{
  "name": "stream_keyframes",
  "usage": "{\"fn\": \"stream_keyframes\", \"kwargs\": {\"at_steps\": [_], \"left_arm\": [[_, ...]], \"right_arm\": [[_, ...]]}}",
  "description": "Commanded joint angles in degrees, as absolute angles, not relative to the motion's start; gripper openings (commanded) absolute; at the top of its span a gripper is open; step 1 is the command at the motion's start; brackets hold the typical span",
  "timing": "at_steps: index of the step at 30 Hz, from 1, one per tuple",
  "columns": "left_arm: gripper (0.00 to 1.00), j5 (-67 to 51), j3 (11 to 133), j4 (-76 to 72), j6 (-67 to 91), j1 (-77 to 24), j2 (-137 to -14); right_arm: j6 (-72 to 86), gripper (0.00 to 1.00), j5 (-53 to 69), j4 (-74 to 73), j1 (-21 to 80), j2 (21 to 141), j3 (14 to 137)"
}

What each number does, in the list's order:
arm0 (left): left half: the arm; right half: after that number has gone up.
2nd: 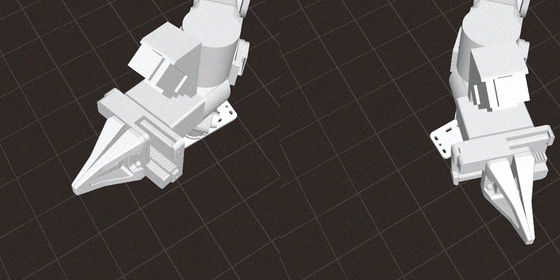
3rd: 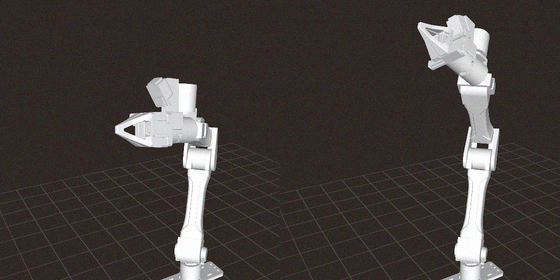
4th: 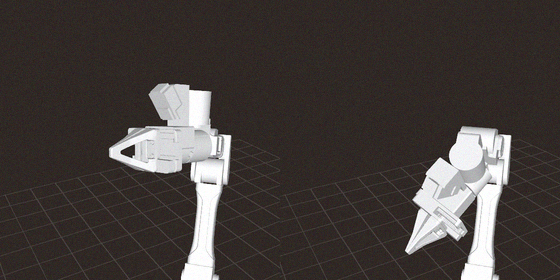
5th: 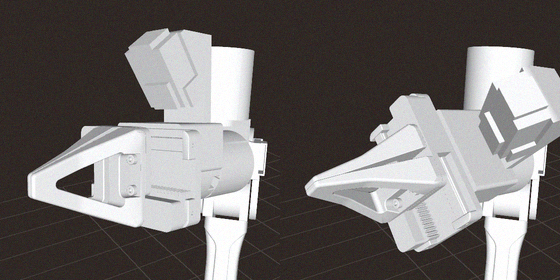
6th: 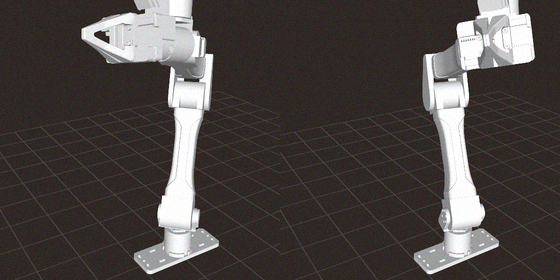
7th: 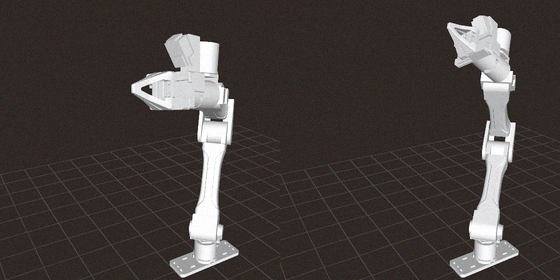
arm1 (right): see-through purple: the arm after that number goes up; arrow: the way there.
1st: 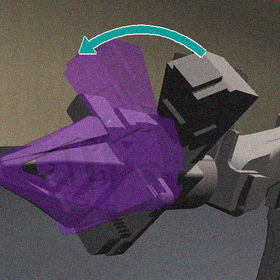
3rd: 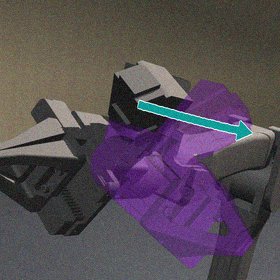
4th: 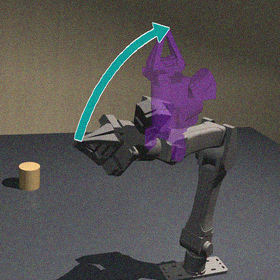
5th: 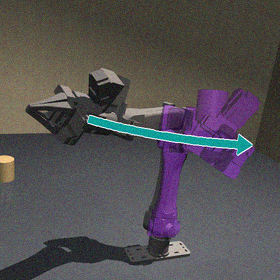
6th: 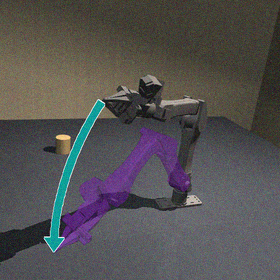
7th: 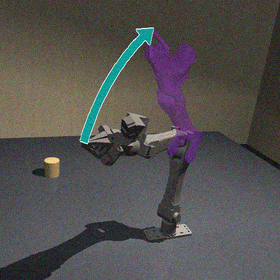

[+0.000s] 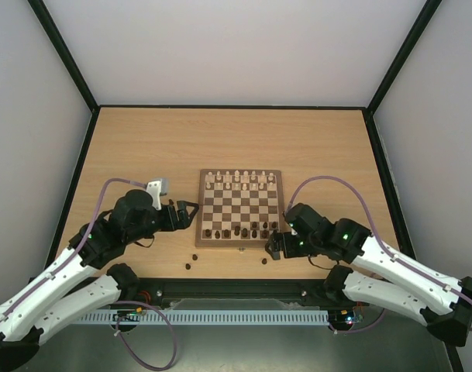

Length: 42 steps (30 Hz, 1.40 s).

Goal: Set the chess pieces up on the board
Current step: Pick up the chess piece at the center of the board.

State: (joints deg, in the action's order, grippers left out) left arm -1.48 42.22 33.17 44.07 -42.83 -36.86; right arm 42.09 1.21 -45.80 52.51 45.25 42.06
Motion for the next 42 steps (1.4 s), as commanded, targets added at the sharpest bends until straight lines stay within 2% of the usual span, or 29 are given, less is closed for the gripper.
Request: {"fn": "stream_keyframes", "kwargs": {"at_steps": [1,12,14,19,24,26,32,42], "left_arm": [[0.99,-1.41,41.41,31.96,43.8,-42.54,-37.77],[0.99,-2.37,39.73,30.25,43.59,-42.54,-37.6],[0.99,-2.38,39.24,30.0,43.6,-42.5,-37.24],[0.99,-2.88,38.26,29.37,43.46,-42.54,-36.97],[0.99,-3.34,38.27,29.25,42.92,-42.54,-36.98],[0.99,-3.5,38.33,29.33,42.66,-42.54,-37.04],[0.99,-3.6,38.2,29.35,42.41,-42.54,-36.95],[0.99,-3.52,37.62,29.27,42.71,-42.54,-36.37]], "right_arm": [[46.97,0.99,0.32,-45.05,57.97,46.19,39.86],[53.69,0.98,-7.37,-44.69,70.26,57.68,41.26],[54.04,0.91,-8.02,-43.88,70.84,60.43,41.37],[54.65,0.6,-10.35,-40.54,71.02,65.13,41.66],[54.41,0.57,-11.27,-37.46,71.02,69.08,41.62],[54.17,0.5,-10.94,-36.13,71.02,70.99,41.28],[53.88,0.39,-11.2,-34.29,71.02,74.76,41.64],[53.49,0.29,-12.19,-33.9,71.02,78.11,41.89]]}}
